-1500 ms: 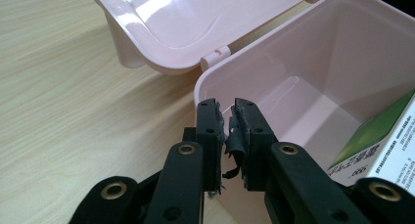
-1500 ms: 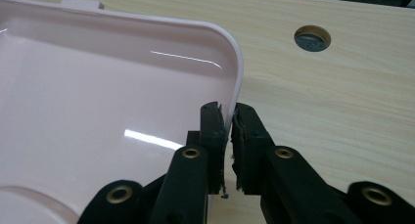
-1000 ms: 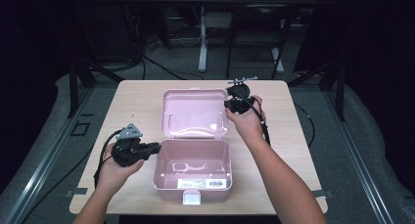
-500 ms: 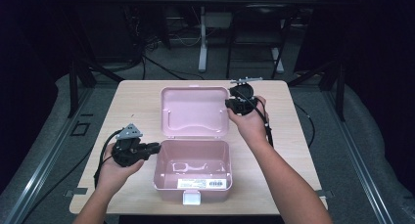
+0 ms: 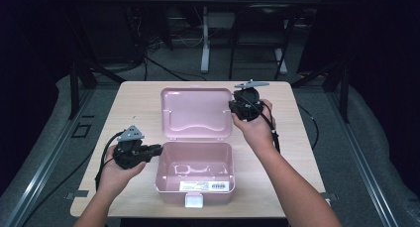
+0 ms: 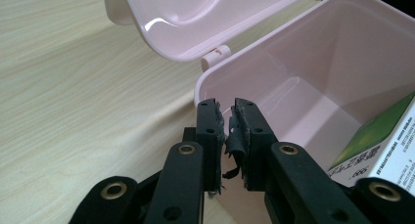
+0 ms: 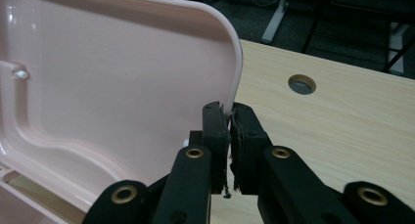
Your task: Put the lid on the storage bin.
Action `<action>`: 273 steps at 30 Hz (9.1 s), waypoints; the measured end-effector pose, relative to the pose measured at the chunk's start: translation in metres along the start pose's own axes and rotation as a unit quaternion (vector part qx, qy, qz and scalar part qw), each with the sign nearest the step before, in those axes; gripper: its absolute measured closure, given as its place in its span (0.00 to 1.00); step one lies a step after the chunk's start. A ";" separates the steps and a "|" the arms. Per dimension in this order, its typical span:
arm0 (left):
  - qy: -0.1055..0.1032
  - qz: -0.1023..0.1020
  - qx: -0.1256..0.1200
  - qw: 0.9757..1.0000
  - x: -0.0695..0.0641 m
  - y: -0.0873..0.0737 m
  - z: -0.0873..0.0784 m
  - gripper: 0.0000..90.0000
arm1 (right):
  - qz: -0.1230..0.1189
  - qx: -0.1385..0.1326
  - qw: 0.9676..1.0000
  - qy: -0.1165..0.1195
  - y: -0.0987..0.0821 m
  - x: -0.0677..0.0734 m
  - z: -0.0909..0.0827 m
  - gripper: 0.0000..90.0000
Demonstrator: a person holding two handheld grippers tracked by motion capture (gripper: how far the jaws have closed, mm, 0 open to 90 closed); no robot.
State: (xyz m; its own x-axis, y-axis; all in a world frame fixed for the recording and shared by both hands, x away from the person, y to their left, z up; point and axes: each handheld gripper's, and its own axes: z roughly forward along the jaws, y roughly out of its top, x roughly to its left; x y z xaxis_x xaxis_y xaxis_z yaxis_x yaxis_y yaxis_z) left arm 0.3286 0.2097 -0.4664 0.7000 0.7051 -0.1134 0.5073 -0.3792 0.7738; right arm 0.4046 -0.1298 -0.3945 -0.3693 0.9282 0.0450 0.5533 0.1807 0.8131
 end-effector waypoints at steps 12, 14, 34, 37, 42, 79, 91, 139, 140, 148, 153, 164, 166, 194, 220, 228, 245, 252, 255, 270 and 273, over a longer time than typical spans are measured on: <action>0.002 -0.001 -0.001 1.000 0.000 0.000 0.000 0.90 | -0.014 -0.031 0.999 0.007 -0.008 0.005 -0.018 0.96; 0.003 -0.001 -0.001 1.000 0.000 0.000 0.000 0.90 | -0.017 -0.035 0.999 0.007 -0.010 0.006 -0.020 0.96; 0.004 -0.006 0.001 1.000 -0.001 0.000 0.000 0.91 | -0.026 -0.077 0.997 0.009 -0.026 0.012 -0.038 0.96; 0.004 -0.008 0.001 1.000 -0.001 0.000 0.001 0.91 | -0.026 -0.076 0.997 0.007 -0.025 0.011 -0.037 0.96; 0.001 -0.008 0.001 1.000 0.000 0.000 0.000 0.91 | -0.022 -0.076 0.997 0.010 -0.024 0.010 -0.034 0.96; 0.009 -0.016 -0.006 1.000 -0.003 -0.001 0.001 0.91 | -0.032 -0.144 0.989 0.020 -0.063 0.024 -0.068 0.97; 0.005 -0.016 -0.005 1.000 -0.002 -0.002 0.000 0.90 | -0.043 -0.146 0.988 0.017 -0.069 0.028 -0.074 0.97; 0.062 0.020 -0.133 0.989 -0.023 0.042 -0.059 0.86 | -0.042 -0.145 0.988 0.025 -0.082 0.031 -0.080 0.95; 0.063 0.022 -0.133 0.989 -0.024 0.042 -0.059 0.86 | -0.042 -0.145 0.988 0.026 -0.082 0.031 -0.080 0.95; 0.067 0.022 -0.145 0.987 -0.026 0.045 -0.059 0.91 | -0.039 -0.139 0.989 0.031 -0.084 0.030 -0.081 0.94; 0.073 0.025 -0.144 0.987 -0.027 0.045 -0.059 0.94 | -0.037 -0.135 0.989 0.037 -0.084 0.029 -0.082 0.92; 0.073 0.027 -0.143 0.987 -0.029 0.045 -0.060 0.94 | -0.042 -0.137 0.989 0.036 -0.085 0.025 -0.092 0.93; 0.072 0.028 -0.143 0.987 -0.029 0.044 -0.060 0.94 | -0.042 -0.138 0.989 0.035 -0.085 0.023 -0.094 0.93; 0.060 0.024 -0.142 0.988 -0.039 0.037 -0.072 0.90 | -0.024 -0.138 0.989 0.050 -0.078 0.009 -0.098 0.88; 0.056 0.027 -0.125 0.990 -0.046 0.031 -0.076 0.89 | -0.029 -0.120 0.990 0.067 -0.074 0.003 -0.100 0.78; 0.053 0.029 -0.120 0.991 -0.049 0.028 -0.078 0.89 | -0.027 -0.119 0.990 0.073 -0.073 0.003 -0.100 0.76; 0.049 0.034 -0.117 0.991 -0.056 0.010 -0.081 0.89 | -0.018 -0.119 0.990 0.075 -0.074 -0.002 -0.097 0.75; 0.047 0.035 -0.114 0.992 -0.060 0.001 -0.081 0.88 | -0.013 -0.116 0.990 0.084 -0.074 -0.002 -0.095 0.74; 0.045 0.034 -0.114 0.992 -0.061 -0.003 -0.081 0.88 | -0.010 -0.113 0.989 0.092 -0.075 -0.002 -0.093 0.74; 0.041 0.030 -0.113 0.992 -0.065 -0.016 -0.078 0.89 | 0.003 -0.086 0.987 0.139 -0.074 0.001 -0.072 0.67; 0.043 0.031 -0.111 0.992 -0.066 -0.018 -0.078 0.89 | 0.008 -0.072 0.986 0.152 -0.074 0.002 -0.066 0.64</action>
State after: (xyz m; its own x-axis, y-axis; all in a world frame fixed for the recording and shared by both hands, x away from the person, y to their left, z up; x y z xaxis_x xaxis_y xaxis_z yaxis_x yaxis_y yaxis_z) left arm 0.2343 0.2169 -0.4239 0.6763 0.7364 -0.0151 0.3350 -0.2893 0.8967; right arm 0.3132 -0.1624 -0.4165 -0.5803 0.7864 0.2117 0.4571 0.0994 0.8838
